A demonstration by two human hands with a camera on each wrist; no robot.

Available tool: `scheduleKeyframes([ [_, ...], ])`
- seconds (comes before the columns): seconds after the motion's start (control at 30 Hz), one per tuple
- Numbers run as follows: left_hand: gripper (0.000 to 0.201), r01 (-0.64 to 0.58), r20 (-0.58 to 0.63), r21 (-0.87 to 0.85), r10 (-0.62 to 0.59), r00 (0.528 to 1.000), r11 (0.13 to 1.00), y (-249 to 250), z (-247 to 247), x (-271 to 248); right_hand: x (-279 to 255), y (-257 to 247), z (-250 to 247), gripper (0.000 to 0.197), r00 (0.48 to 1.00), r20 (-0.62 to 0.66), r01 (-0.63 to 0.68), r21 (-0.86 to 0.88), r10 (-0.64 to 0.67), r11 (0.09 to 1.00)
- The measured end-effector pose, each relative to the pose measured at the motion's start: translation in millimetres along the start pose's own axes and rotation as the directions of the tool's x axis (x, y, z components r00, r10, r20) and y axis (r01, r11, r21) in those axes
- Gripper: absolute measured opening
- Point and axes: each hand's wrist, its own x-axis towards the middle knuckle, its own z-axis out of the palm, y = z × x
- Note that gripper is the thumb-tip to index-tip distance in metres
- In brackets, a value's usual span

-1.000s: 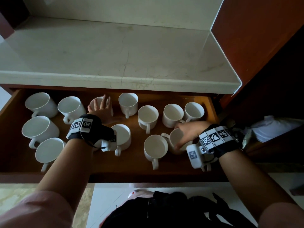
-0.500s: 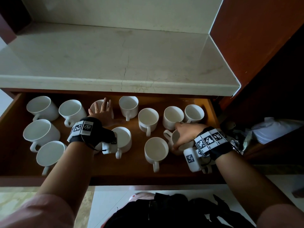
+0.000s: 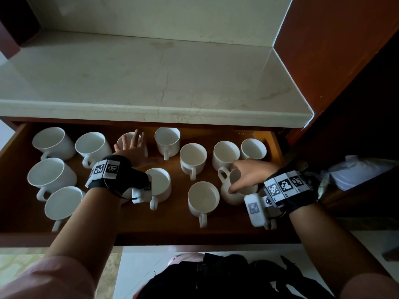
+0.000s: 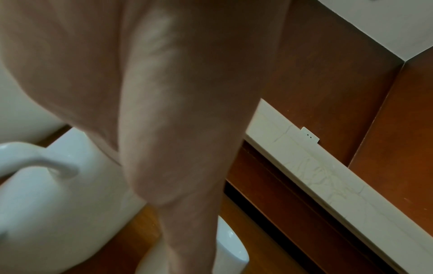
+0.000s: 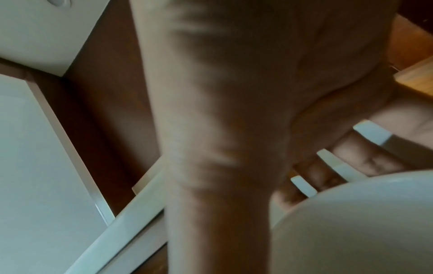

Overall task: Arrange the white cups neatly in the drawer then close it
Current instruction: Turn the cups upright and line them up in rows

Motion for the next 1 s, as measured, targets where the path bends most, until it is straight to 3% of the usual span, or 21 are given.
scheduleKeyframes([
  [0.13,0.108,-0.001,-0.002,0.003,0.001,1.0,1.0,-1.0,-0.4,0.0,-14.7,6.8,-13.4,0.058,0.998,-0.037,0.057,0.036,-0.056,0.998],
  [0.27,0.107,-0.009,-0.015,0.006,0.009,1.0,1.0,-1.5,-0.3,0.1,-25.9,10.9,-22.2,0.062,0.985,-0.049,0.164,0.021,-0.162,0.986],
  [0.43,0.108,-0.006,-0.023,0.013,0.006,1.0,1.0,-2.7,1.1,1.0,-25.8,10.2,-20.7,0.071,0.966,-0.092,0.229,-0.126,-0.241,0.965],
  [0.83,0.107,-0.009,-0.009,0.008,0.01,1.0,1.0,-2.4,-0.7,1.2,-2.0,8.7,-11.4,0.088,0.952,0.138,0.303,-0.294,-0.274,0.906],
  [1.0,0.107,-0.005,-0.003,0.006,0.005,1.0,1.0,-3.6,-0.3,3.2,6.0,6.7,-4.9,0.088,0.942,0.158,0.333,-0.345,-0.295,0.878],
])
